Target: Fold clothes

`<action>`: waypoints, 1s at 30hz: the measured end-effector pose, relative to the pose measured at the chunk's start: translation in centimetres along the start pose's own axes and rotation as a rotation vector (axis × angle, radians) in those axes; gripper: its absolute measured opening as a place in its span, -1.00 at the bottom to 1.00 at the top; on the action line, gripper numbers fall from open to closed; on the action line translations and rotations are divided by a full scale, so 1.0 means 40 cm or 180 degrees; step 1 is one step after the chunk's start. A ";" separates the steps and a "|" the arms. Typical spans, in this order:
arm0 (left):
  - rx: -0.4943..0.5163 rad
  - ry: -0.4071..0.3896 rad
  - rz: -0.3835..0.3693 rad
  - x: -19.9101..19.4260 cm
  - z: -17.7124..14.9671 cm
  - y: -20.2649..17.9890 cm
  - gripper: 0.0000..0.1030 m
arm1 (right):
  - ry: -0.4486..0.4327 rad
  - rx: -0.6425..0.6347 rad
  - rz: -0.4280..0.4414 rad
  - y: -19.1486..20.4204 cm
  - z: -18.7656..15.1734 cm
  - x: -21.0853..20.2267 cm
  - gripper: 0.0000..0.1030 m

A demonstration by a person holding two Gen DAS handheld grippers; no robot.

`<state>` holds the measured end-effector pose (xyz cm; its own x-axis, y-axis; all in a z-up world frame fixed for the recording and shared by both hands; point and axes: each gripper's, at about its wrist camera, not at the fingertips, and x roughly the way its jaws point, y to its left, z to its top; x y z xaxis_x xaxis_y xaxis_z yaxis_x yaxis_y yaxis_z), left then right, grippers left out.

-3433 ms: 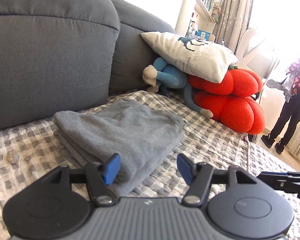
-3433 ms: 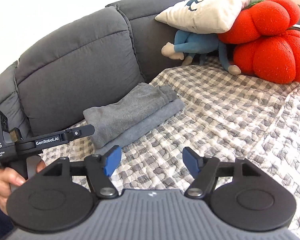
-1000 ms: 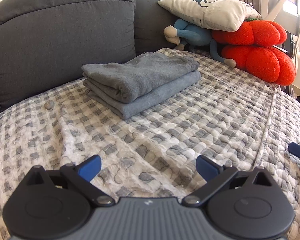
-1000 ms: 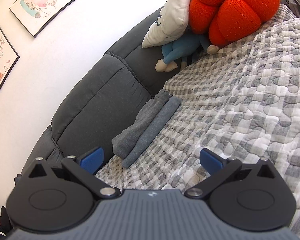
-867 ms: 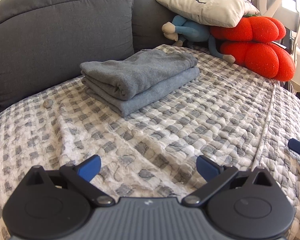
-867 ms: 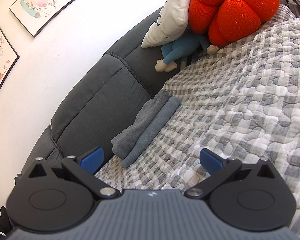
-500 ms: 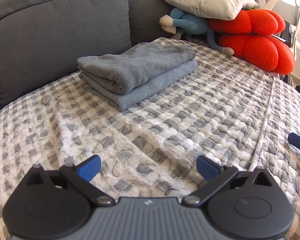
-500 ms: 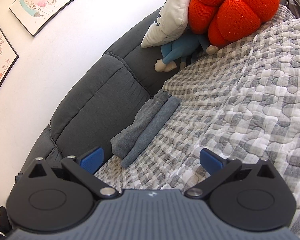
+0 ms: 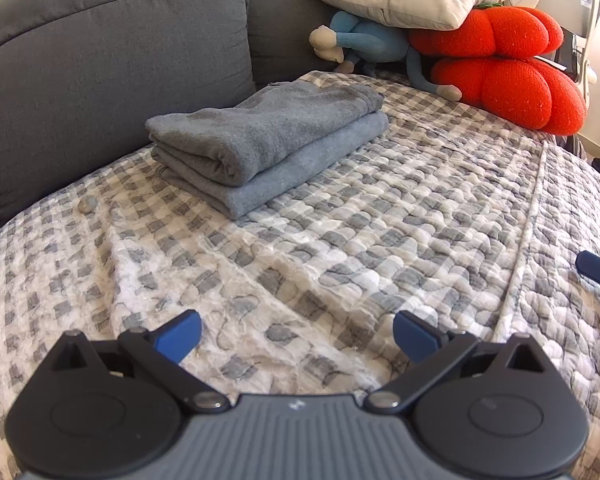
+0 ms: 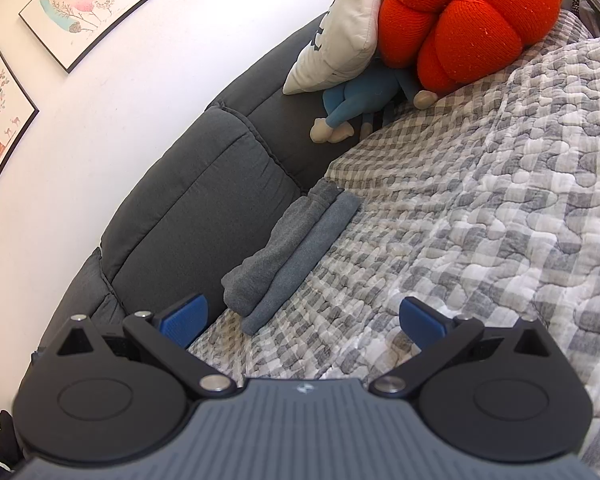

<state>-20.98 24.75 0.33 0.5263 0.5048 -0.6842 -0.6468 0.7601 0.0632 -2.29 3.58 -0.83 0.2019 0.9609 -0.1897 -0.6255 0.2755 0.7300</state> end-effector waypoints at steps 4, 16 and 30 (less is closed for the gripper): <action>0.0013 -0.0009 0.0005 -0.001 -0.001 -0.001 0.98 | 0.0005 -0.0004 -0.0002 0.002 -0.001 0.001 1.00; 0.0002 -0.0025 0.0004 0.001 0.000 0.001 0.98 | 0.0012 0.0000 0.0001 0.002 -0.001 0.001 1.00; 0.0009 0.0000 -0.0034 0.003 -0.005 -0.002 0.98 | 0.0022 0.0005 0.0003 0.003 -0.001 0.002 1.00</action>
<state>-20.97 24.68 0.11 0.5333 0.4966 -0.6848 -0.6396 0.7666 0.0579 -2.39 3.67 -0.79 0.1962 0.9613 -0.1934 -0.6245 0.2745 0.7312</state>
